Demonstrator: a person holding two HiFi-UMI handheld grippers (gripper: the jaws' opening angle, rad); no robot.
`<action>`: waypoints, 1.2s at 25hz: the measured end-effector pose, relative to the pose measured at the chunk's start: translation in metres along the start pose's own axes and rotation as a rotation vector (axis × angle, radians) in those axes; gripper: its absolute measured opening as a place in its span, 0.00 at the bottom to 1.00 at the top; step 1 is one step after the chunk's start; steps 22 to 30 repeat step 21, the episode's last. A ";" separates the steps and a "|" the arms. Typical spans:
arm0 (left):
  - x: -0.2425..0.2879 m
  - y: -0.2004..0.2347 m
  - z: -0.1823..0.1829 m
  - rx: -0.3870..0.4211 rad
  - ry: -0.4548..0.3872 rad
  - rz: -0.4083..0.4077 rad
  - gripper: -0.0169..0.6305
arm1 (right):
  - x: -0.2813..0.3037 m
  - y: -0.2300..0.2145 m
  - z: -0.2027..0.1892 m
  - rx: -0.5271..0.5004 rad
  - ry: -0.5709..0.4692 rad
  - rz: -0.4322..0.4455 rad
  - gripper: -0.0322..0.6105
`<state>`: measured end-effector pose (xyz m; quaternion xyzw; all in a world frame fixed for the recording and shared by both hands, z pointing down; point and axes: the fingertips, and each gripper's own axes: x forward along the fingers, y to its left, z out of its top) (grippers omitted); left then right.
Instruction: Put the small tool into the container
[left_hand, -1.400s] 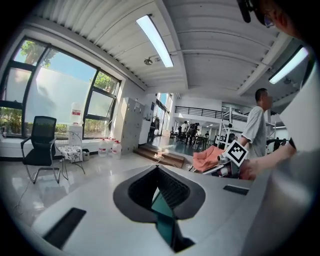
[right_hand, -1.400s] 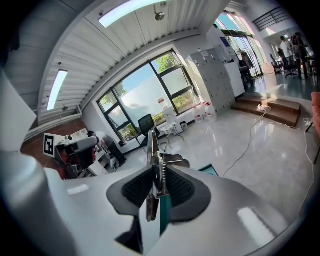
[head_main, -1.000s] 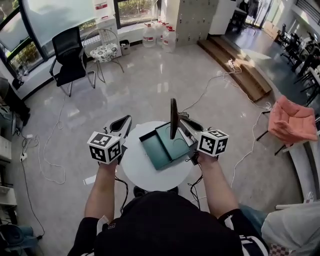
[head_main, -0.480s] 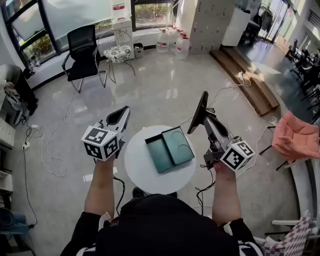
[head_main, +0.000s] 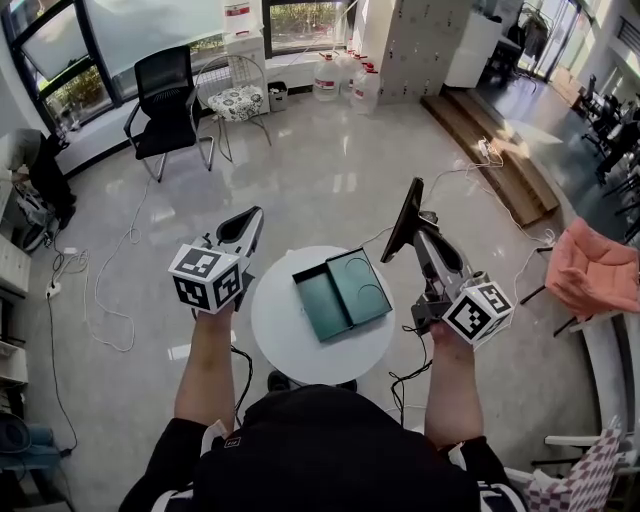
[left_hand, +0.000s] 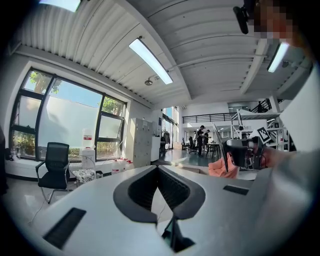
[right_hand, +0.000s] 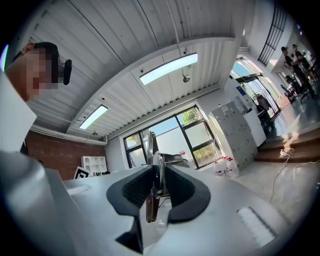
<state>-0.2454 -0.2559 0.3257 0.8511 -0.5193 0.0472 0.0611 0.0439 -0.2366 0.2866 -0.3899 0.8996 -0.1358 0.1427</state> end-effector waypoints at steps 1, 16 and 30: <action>0.001 -0.001 -0.002 -0.001 0.004 -0.003 0.03 | 0.000 0.000 -0.001 -0.003 0.003 -0.006 0.19; 0.017 -0.012 0.000 0.017 0.021 -0.033 0.03 | 0.011 -0.001 -0.009 -0.017 0.028 -0.004 0.19; 0.016 -0.017 0.001 0.022 0.018 -0.034 0.03 | 0.008 -0.002 -0.009 -0.020 0.032 -0.006 0.19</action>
